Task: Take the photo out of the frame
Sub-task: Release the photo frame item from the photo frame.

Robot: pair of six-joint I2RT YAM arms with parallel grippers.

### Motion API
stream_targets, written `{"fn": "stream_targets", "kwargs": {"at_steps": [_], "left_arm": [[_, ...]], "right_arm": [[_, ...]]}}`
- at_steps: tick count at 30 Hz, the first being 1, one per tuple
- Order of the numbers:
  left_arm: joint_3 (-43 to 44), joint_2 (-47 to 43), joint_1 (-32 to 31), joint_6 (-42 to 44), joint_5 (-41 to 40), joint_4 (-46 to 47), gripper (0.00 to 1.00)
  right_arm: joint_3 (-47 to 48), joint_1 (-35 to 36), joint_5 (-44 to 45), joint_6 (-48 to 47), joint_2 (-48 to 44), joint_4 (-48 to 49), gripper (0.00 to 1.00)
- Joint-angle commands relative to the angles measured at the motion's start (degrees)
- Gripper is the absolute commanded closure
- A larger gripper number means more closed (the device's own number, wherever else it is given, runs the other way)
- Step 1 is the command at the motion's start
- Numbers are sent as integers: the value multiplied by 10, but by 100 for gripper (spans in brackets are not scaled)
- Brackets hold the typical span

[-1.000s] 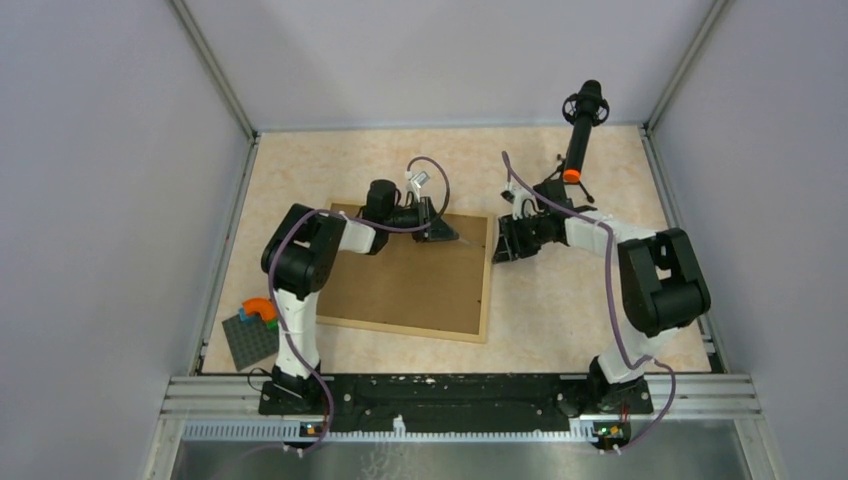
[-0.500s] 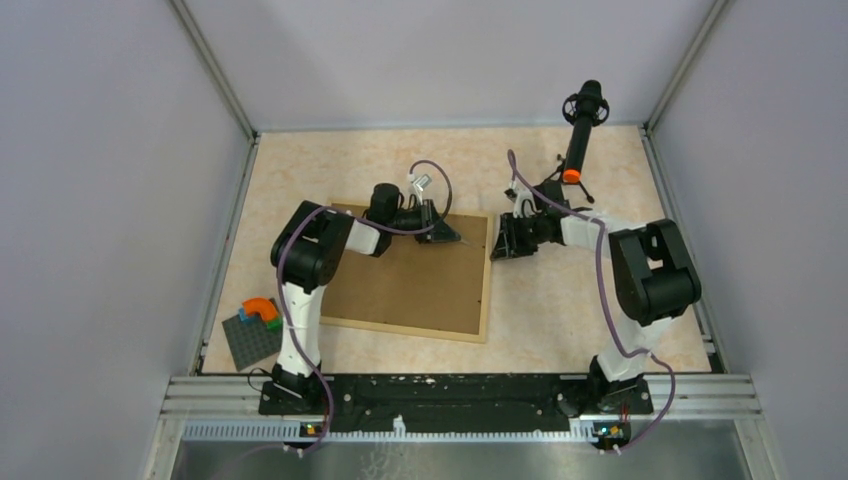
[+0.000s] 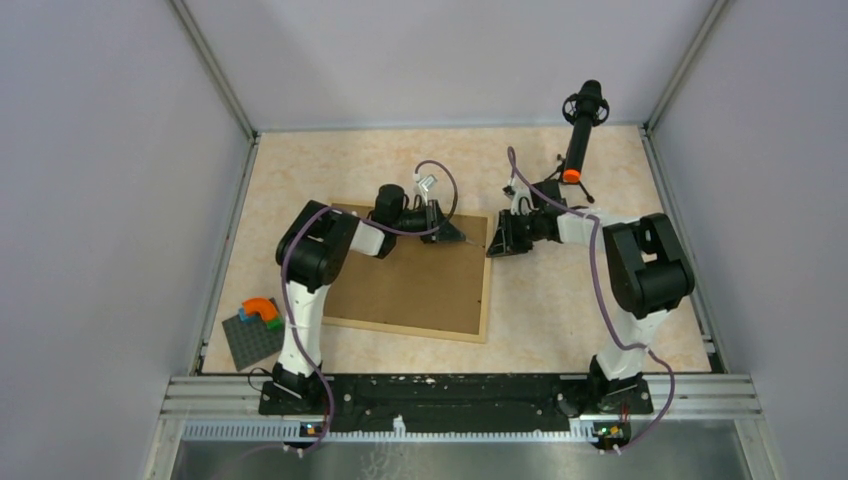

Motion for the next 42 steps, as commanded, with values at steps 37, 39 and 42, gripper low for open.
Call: {"fn": "stream_targets", "kwargs": {"at_steps": [37,39,42], "left_arm": [[44,-67,-122,151,-62,-50,100],[44,-71,-129,155,-64,-49,100],[43,-77,-135,158,-71,-51,100]], "right_arm": [[36,16,48,-1,68,-16,94],[37,16,50,-1,68,-18,94],[39,16,53,-4,67,-22,94]]}}
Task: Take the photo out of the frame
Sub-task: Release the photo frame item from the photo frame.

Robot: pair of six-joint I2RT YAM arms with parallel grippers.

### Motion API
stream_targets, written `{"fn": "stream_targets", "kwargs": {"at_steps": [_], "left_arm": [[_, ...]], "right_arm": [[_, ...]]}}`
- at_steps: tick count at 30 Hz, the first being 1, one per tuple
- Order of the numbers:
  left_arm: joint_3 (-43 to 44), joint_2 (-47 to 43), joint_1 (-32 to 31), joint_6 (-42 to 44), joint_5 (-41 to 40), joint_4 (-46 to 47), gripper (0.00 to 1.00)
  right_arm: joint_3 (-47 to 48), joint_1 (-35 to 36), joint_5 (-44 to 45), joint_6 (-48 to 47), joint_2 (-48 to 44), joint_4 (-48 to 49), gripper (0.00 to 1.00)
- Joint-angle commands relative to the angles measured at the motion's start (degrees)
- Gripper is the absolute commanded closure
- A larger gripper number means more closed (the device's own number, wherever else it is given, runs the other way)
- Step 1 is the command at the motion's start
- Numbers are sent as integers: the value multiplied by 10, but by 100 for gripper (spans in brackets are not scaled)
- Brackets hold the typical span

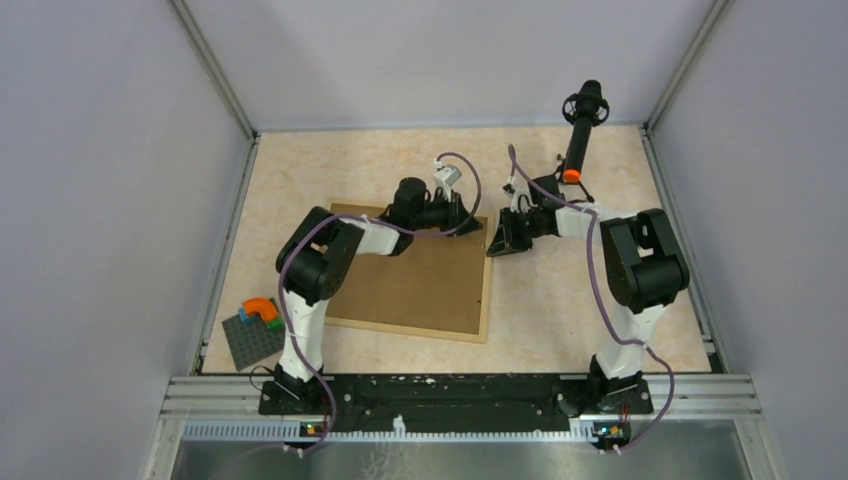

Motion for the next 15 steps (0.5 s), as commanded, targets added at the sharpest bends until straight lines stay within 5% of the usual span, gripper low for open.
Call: {"fn": "stream_targets", "kwargs": {"at_steps": [1,10,15], "left_arm": [[7,-30,-61,-12,55,-7,100],[19,-84,-57,60,-4,-101,100],[25,-110,-19,-1,-9,-128,100]], "right_arm": [[3,17,63,-19,40,21,94],[15,17,83,-27,19,8,91],[17,17,112,-21,-16,-2,75]]}}
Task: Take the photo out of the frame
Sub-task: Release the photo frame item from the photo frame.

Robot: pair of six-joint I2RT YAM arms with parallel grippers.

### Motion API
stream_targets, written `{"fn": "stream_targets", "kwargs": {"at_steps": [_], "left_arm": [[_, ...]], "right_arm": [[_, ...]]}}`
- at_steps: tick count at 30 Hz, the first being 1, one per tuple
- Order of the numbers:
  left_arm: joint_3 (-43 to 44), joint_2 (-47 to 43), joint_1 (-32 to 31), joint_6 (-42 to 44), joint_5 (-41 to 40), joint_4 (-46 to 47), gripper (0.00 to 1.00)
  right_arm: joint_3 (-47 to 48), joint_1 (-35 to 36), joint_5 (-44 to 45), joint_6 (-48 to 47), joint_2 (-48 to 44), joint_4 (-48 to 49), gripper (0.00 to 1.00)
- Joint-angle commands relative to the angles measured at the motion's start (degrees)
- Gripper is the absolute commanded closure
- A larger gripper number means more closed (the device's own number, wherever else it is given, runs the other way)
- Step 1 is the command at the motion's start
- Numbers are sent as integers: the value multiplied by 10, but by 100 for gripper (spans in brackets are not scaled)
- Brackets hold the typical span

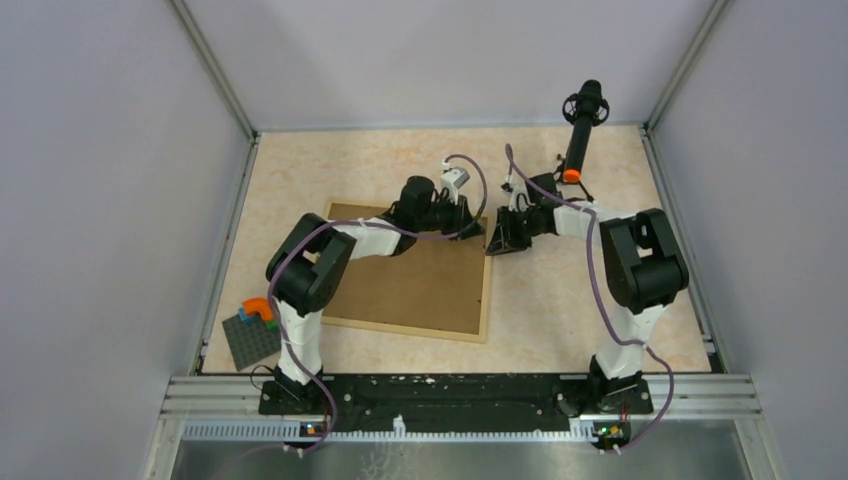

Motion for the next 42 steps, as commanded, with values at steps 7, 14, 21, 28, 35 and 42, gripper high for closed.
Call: {"fn": "stream_targets", "kwargs": {"at_steps": [7,14,21,28,35,42], "left_arm": [[31,-103,57,-38,61,-90,100],[9,-128,105,-30,46,-121,100],[-11,-149,129,-22,36,-126,100],[-22,-151,130,-32,31,-114,100],[-26,-152,131,-32,26,-113,100],[-24,-150,140,-31,24,-117,100]], "right_arm": [[20,43,175,46,-55,-6,52],[67,79,258,100,-21,-28,48],[101,112,324,125,7,-74,51],[79,129,371,151,4,-96,55],[88,133,391,158,28,-103,74],[109,123,376,134,35,-140,100]]}}
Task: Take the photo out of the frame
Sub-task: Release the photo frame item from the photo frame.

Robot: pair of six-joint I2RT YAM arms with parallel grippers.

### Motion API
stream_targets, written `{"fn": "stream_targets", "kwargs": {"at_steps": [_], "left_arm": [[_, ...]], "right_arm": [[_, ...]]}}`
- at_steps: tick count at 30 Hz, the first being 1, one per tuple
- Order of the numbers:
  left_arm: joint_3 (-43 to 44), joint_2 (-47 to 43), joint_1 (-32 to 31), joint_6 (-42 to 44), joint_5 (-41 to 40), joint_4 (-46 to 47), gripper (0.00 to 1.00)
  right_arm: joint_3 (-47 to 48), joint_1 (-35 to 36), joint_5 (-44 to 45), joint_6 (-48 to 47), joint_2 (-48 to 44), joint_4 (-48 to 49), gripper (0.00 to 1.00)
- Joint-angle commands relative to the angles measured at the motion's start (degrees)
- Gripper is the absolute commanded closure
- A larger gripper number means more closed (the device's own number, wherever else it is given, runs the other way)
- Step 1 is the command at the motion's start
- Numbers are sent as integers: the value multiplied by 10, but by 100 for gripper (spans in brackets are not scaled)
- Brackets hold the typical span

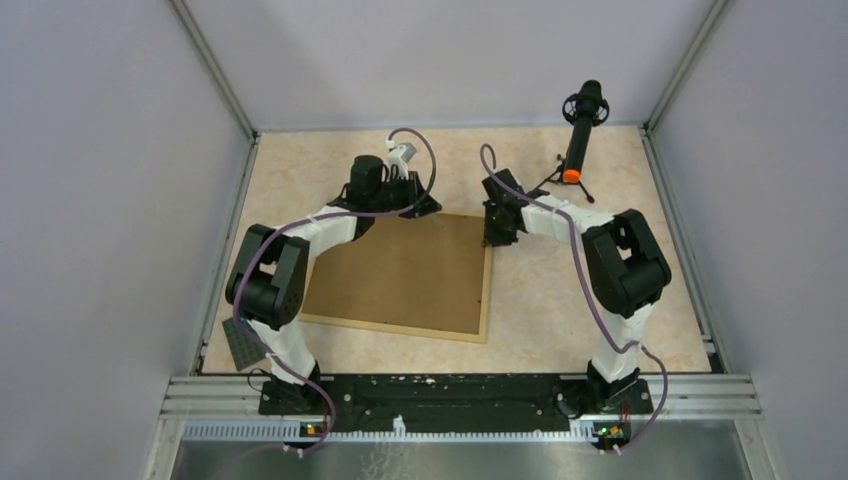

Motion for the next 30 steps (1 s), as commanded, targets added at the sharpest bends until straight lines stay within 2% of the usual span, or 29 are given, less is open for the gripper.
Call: {"fn": "stream_targets", "kwargs": {"at_steps": [1,7,12,20,27,28,30], "left_arm": [[2,-28,9,5,-3,12,100],[12,-19,16,7,8,3,100],[19,-13,17,8,21,-3,100],[21,-7,19,3,32,-3,100],[23,1,20,-1,41,-3,100],[24,3,20,-2,42,-3,100],[26,5,20,-3,43,-2,100]], "right_arm": [[30,-9,1,-36,34,-51,100],[113,-53,-47,-94,73,-49,100],[166,-59,-105,-137,90,-63,100],[144,-78,-217,-85,72,-41,100],[133,-98,-253,-79,71,-27,100],[139,-98,-246,-81,74,-35,99],[138,-97,-229,-79,70,-35,86]]}}
